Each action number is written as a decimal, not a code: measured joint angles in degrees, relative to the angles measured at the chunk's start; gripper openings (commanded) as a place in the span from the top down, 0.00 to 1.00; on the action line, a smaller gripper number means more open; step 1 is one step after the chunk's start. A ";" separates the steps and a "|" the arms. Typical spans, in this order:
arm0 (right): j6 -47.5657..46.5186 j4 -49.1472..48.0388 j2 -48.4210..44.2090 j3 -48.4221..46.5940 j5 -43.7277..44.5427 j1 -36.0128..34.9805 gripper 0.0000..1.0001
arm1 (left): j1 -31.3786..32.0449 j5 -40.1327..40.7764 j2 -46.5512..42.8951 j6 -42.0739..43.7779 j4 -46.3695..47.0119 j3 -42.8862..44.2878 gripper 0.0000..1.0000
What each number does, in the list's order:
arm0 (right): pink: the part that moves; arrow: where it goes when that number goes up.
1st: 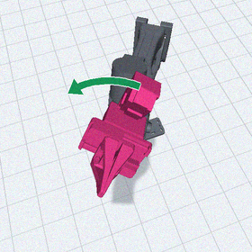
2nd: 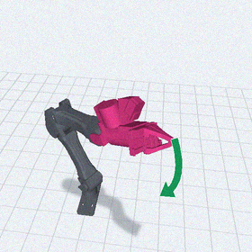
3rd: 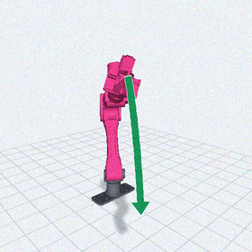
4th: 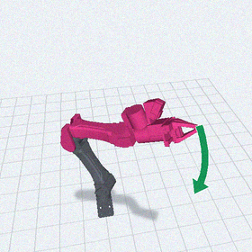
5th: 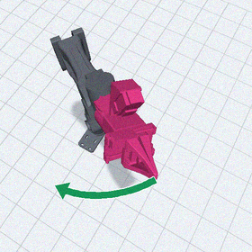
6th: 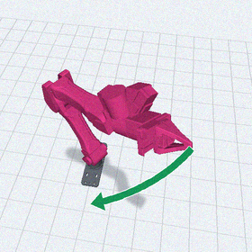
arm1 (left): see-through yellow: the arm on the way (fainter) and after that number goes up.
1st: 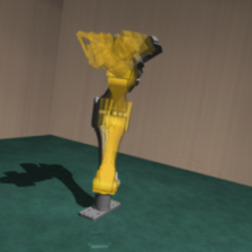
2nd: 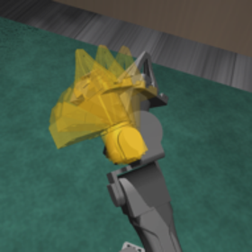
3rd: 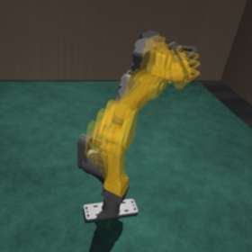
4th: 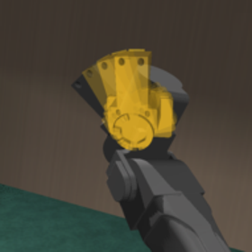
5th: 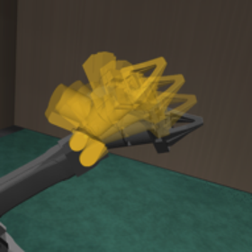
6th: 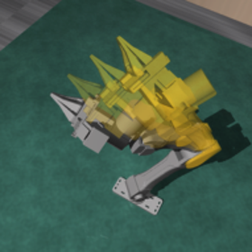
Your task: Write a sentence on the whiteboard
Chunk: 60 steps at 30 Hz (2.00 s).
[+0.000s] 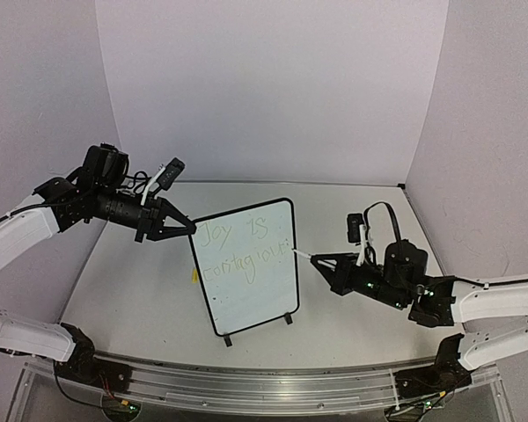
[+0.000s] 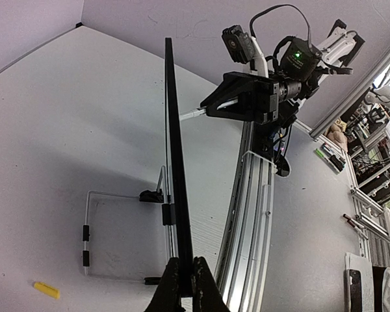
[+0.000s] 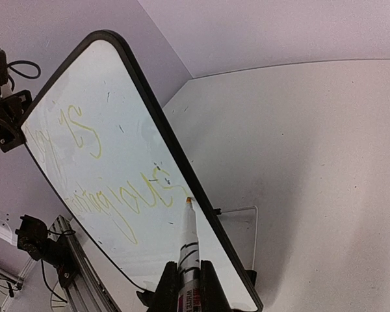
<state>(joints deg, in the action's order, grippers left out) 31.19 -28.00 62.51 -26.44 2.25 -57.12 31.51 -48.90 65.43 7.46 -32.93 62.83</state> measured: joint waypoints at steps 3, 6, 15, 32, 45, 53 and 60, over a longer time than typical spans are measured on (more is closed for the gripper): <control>0.16 0.18 0.42 0.00 -0.21 0.00 1.00 | 0.00 0.00 0.00 0.00 0.00 0.00 1.00; 0.16 0.21 1.37 0.00 -0.69 0.00 1.00 | 0.00 0.00 0.00 -0.08 0.02 0.00 1.00; 0.14 -1.09 3.29 -0.02 -2.07 0.00 1.00 | -0.02 0.04 0.00 -0.44 0.09 0.00 1.00; 0.08 -5.73 -10.78 2.61 -7.92 0.00 1.00 | 0.02 0.00 0.00 -0.28 -0.11 -0.01 0.76; 0.07 -5.41 -11.14 3.37 -7.80 0.00 1.00 | 0.07 -0.07 -1.11 -0.25 -1.29 -0.72 0.25; -0.08 -5.19 -11.66 3.89 -7.29 0.00 1.00 | 0.07 1.03 -4.92 -0.12 -1.47 -0.76 0.08; -0.70 -3.93 -13.10 3.98 -6.28 0.00 1.00 | 0.11 11.03 -11.14 -4.50 1.15 -1.46 0.05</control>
<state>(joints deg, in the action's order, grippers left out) 30.49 -31.93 49.41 -22.46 -4.02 -57.12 31.62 -37.87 54.29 2.96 -31.78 61.37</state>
